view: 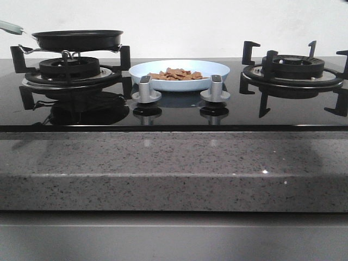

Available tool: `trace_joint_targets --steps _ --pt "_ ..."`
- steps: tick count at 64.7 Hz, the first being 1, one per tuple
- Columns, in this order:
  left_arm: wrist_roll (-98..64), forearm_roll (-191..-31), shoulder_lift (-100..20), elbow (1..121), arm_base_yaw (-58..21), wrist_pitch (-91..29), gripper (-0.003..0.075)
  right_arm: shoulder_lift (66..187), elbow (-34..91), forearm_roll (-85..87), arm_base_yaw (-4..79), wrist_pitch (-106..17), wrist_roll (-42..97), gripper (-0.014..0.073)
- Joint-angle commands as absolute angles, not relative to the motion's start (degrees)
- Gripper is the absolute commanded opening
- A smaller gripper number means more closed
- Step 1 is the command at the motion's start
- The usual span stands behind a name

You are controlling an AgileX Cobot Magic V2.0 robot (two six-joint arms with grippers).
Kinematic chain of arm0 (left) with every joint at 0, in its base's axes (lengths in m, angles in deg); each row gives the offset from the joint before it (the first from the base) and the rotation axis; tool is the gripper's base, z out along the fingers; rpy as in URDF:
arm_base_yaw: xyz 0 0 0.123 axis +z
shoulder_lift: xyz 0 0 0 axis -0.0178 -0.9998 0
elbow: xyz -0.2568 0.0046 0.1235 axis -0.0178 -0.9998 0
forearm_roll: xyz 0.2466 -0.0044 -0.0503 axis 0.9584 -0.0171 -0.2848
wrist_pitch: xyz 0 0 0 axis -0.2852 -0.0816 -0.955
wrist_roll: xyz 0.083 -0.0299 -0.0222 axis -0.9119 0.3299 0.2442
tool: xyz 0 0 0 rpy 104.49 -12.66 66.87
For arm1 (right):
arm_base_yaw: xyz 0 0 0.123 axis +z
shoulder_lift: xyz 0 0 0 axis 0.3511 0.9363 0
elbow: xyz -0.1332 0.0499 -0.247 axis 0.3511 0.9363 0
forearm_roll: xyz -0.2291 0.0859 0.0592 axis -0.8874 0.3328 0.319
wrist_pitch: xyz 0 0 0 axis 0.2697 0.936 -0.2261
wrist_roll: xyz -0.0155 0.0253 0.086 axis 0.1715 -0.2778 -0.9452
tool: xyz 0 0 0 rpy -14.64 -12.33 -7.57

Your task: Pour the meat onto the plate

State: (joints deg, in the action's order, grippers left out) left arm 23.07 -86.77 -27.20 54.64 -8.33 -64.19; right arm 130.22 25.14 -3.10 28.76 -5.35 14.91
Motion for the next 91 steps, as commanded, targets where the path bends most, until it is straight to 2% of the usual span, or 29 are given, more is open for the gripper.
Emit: trace_joint_targets --steps 1,23,31,48,52,91 --pt "23.56 -87.04 -26.88 56.12 -8.75 -60.49 0.0494 124.33 26.39 -5.16 28.47 -4.99 12.09 0.0307" --pt "23.56 -87.04 -26.88 56.12 -8.75 -60.49 0.0478 107.40 38.18 -4.28 28.47 -3.24 11.05 0.0307" --pt "23.56 -87.04 -26.88 56.12 -8.75 -60.49 0.0345 102.80 41.06 -4.28 28.47 -3.09 11.05 0.0275" --pt "23.56 -87.04 -26.88 56.12 -8.75 -60.49 0.0036 99.93 42.47 -4.28 28.47 -1.99 11.05 -0.0058" --pt "23.56 -87.04 -26.88 56.12 -8.75 -60.27 -0.0021 99.93 42.47 -4.28 28.47 -1.93 11.05 -0.0064" --pt "23.56 -87.67 -26.76 56.12 -8.85 -59.79 -0.0020 99.93 42.47 -4.02 28.47 -1.74 11.05 -0.0069"
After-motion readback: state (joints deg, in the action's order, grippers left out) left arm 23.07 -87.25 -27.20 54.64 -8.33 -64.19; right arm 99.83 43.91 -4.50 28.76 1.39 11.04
